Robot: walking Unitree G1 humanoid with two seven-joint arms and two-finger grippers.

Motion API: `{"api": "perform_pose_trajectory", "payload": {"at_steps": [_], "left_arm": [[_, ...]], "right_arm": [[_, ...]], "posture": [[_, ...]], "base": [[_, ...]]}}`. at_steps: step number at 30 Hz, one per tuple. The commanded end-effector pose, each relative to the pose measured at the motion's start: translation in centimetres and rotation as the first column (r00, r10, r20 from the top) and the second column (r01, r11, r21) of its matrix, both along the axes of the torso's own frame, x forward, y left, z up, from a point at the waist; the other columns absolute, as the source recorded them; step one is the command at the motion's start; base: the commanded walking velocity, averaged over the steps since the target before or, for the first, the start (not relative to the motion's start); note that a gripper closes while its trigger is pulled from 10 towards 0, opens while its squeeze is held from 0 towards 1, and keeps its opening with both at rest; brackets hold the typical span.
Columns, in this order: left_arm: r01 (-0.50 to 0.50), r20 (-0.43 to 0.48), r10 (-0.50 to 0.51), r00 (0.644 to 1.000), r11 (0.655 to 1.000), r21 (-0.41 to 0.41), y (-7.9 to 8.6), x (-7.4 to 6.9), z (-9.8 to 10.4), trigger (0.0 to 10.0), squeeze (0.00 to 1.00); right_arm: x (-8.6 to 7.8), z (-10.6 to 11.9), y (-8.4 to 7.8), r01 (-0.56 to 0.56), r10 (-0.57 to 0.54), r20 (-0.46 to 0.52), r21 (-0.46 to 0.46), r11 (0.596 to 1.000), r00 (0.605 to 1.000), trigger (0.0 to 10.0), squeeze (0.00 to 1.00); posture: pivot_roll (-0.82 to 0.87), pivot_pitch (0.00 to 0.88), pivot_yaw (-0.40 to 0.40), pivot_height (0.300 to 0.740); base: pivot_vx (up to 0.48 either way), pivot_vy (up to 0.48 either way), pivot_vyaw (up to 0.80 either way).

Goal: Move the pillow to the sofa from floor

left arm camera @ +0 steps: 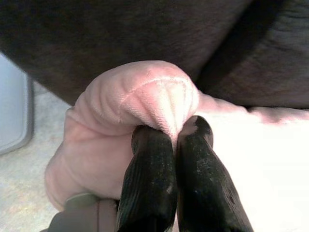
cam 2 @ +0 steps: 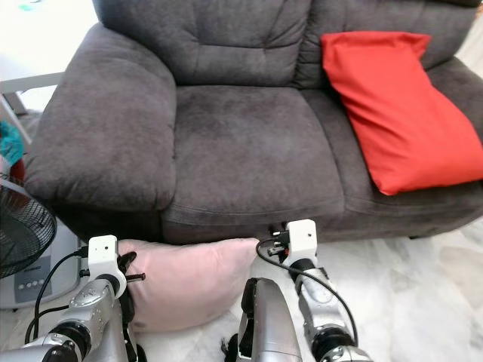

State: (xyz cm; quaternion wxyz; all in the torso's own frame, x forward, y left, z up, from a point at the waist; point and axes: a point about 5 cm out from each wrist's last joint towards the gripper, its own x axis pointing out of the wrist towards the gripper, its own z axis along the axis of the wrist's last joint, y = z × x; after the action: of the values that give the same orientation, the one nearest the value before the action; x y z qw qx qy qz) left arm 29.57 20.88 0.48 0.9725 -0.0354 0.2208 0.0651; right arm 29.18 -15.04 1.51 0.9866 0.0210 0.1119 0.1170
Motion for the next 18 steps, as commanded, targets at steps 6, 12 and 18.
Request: {"api": "perform_pose_trajectory", "payload": {"at_steps": [6, 12, 18], "left_arm": [[0.007, 0.1, -0.007, 0.995, 1.0, 0.008, -0.1, 1.0, 1.4, 10.0, 0.0], [0.015, 0.115, -0.016, 0.993, 1.0, 0.013, -0.1, 1.0, 1.6, 10.0, 0.0], [0.025, 0.126, -0.028, 0.992, 0.999, 0.021, 0.0, 1.2, 1.9, 10.0, 0.0]], "right_arm": [[-1.2, -0.9, -0.3, 0.02, -0.02, -0.008, -0.013, 1.0, 1.0, 10.0, 0.0], [-2.8, -1.4, -2.6, 0.039, -0.039, 0.006, -0.011, 0.999, 0.999, 10.0, 0.0], [-4.6, -1.4, -3.8, 0.045, -0.045, 0.048, -0.005, 0.999, 0.998, 10.0, 0.0]], "posture": [[0.07, 0.097, -0.124, 0.522], [0.08, 0.099, -0.111, 0.522], [0.09, 0.106, -0.099, 0.522]], "base": [[-0.291, 0.0, 0.0], [-0.291, 0.0, 0.0], [-0.289, 0.0, 0.0]]}}
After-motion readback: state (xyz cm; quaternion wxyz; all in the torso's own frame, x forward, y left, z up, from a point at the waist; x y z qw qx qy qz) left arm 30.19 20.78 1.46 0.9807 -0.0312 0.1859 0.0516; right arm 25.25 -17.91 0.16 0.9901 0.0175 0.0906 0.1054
